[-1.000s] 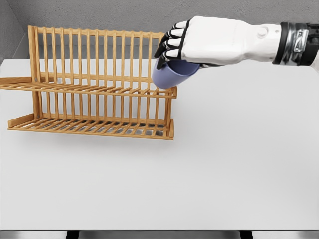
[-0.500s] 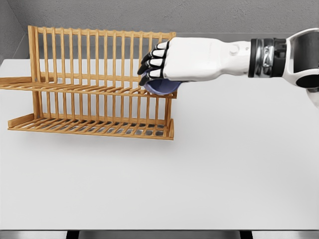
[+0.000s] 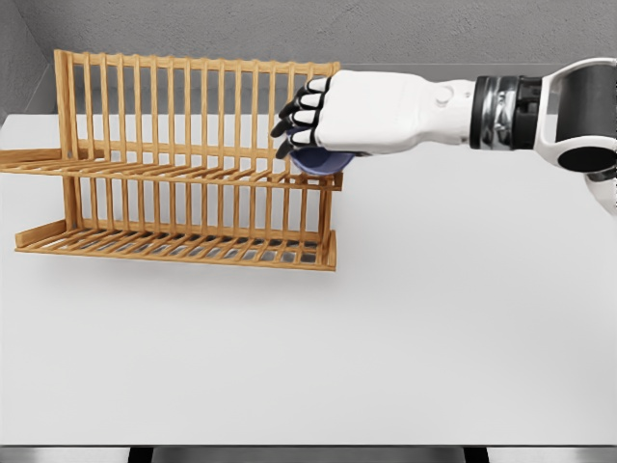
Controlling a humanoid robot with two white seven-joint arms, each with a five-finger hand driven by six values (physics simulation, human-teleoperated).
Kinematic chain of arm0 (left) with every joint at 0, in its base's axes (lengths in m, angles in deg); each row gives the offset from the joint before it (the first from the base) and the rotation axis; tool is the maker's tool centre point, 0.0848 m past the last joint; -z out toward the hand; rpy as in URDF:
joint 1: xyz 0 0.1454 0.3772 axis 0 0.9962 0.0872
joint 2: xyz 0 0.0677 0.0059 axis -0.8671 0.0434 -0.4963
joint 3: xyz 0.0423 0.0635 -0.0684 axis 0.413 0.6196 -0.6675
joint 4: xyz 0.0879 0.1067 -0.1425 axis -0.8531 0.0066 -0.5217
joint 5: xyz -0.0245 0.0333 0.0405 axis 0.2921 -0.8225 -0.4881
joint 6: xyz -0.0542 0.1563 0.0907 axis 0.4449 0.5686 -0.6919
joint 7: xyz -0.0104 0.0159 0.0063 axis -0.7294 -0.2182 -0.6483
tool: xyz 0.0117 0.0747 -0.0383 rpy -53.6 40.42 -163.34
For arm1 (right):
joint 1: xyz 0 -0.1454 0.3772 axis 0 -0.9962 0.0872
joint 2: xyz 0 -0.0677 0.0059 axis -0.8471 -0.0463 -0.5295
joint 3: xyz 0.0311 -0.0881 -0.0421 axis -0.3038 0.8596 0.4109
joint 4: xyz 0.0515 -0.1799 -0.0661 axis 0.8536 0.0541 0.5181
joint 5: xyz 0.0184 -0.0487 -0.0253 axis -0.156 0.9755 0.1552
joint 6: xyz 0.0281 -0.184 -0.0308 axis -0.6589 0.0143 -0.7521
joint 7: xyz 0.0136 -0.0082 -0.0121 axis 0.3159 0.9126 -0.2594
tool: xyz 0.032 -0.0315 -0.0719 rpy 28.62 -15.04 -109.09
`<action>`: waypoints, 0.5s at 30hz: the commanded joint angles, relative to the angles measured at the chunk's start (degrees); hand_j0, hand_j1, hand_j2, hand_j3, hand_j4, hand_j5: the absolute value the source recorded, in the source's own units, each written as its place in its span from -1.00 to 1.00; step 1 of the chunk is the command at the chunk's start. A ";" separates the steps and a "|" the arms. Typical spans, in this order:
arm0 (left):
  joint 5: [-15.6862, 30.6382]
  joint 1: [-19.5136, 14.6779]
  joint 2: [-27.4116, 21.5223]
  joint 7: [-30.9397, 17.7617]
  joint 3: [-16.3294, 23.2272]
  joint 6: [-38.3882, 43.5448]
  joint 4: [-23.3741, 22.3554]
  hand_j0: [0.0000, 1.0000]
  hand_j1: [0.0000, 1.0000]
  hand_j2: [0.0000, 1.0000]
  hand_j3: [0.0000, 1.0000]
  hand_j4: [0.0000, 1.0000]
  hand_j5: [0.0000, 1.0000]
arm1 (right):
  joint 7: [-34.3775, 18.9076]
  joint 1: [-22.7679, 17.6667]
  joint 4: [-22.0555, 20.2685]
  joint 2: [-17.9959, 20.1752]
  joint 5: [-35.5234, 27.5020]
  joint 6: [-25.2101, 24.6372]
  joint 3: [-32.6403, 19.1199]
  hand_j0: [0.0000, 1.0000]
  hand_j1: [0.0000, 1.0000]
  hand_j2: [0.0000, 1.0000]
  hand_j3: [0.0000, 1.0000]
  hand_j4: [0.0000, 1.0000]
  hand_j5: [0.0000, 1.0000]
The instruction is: Right arm put cup on second shelf
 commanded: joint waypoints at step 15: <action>0.00 0.00 0.00 -0.01 0.04 0.00 -0.01 1.00 1.00 1.00 1.00 1.00 1.00 | -0.13 -14.22 -0.31 1.00 -0.98 4.48 -30.05 1.00 1.00 1.00 1.00 1.00 1.00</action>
